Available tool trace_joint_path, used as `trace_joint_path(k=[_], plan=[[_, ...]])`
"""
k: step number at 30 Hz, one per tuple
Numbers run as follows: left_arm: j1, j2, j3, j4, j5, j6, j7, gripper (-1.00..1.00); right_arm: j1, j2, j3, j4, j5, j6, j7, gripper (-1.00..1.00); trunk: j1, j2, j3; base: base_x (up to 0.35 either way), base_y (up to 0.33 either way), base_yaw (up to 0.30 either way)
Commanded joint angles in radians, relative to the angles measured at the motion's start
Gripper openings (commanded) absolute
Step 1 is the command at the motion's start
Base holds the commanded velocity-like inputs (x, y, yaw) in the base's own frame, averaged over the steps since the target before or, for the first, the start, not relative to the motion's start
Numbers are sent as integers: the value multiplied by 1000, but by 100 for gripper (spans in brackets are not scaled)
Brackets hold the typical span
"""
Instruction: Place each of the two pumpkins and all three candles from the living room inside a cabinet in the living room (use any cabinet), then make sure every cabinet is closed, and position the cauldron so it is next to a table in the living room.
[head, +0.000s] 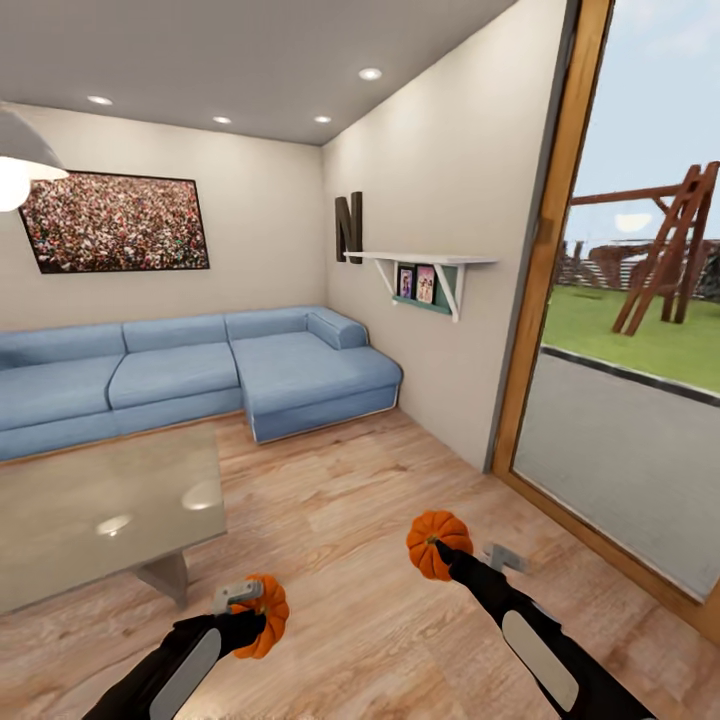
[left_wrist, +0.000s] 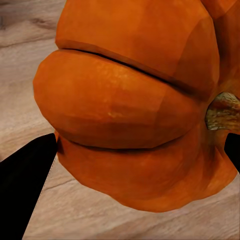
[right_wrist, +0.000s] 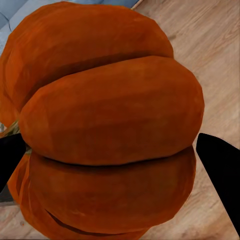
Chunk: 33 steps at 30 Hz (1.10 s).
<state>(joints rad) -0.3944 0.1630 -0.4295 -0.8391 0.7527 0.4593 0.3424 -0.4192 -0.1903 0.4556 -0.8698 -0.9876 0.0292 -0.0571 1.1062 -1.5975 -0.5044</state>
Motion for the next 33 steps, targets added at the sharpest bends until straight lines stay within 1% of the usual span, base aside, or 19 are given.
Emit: trace_joint_path(k=[1, 9, 16, 20, 22, 23, 24, 26, 27, 29, 30, 31, 33], plan=[[-1, 1, -7, -1, 9, 1, 10, -100, -1, -1, 3, -3, -6, 1, -6, -100, 0, -1, -1, 0, 0, 288], [-1, 1, -19, 8, 5, -1, 10, -100, -1, -1, 4, -3, -6, 1, -6, -100, 0, -1, -1, -3, -42, 288], [-1, 1, -20, 8, 5, -1, 10, -100, -1, -1, 3, -3, -6, 9, -7, -100, 0, -1, -1, -176, -138, 287], [-1, 1, -20, 9, 6, -2, 12, -100, -1, -3, 3, -3, -7, 21, -20, -100, 0, -1, -1, -35, -36, 120], [-1, 1, -20, 27, 7, -3, 13, -100, -1, -3, 2, -3, -8, 64, -55, -100, 0, -1, -1, -7, -7, 24], [-1, 1, -19, 50, 5, -4, 17, -100, -1, -2, 2, -3, -7, 113, -113, -100, 0, -1, -1, -3, -3, 10], [-1, 0, -17, 66, 4, -10, 32, -100, -1, -1, 2, -3, -6, 149, -182, -100, 0, -1, -1, -1, -1, 5], [-1, -4, -16, 77, 4, -23, 79, -100, -1, 0, 2, -3, -6, 173, -258, -100, 0, -1, -1, -1, -1, 3], [-1, -14, -13, 81, 5, -33, 117, -100, -1, 0, 2, -3, -6, 185, -292, -100, 0, -1, -1, 0, 0, 1], [-1, -25, -10, 93, 7, -53, 152, -100, -1, 0, 2, -2, -6, 197, -317, -100, 0, -1, -1, 0, 0, 0], [-1, -29, -11, 105, 8, -63, 158, -100, -1, 0, 2, -2, -6, 199, -322, -100, 0, -1, -1, 0, 0, 0], [-1, -35, -14, 133, 9, -80, 163, -100, -1, 1, 2, -1, -6, 199, -327, -100, 0, -1, -1, 0, 0, 0], [-1, -48, -15, 197, 6, -117, 159, -100, -1, 13, 2, 1, -6, 198, -330, -100, 0, -1, -1, 0, 0, 0]])
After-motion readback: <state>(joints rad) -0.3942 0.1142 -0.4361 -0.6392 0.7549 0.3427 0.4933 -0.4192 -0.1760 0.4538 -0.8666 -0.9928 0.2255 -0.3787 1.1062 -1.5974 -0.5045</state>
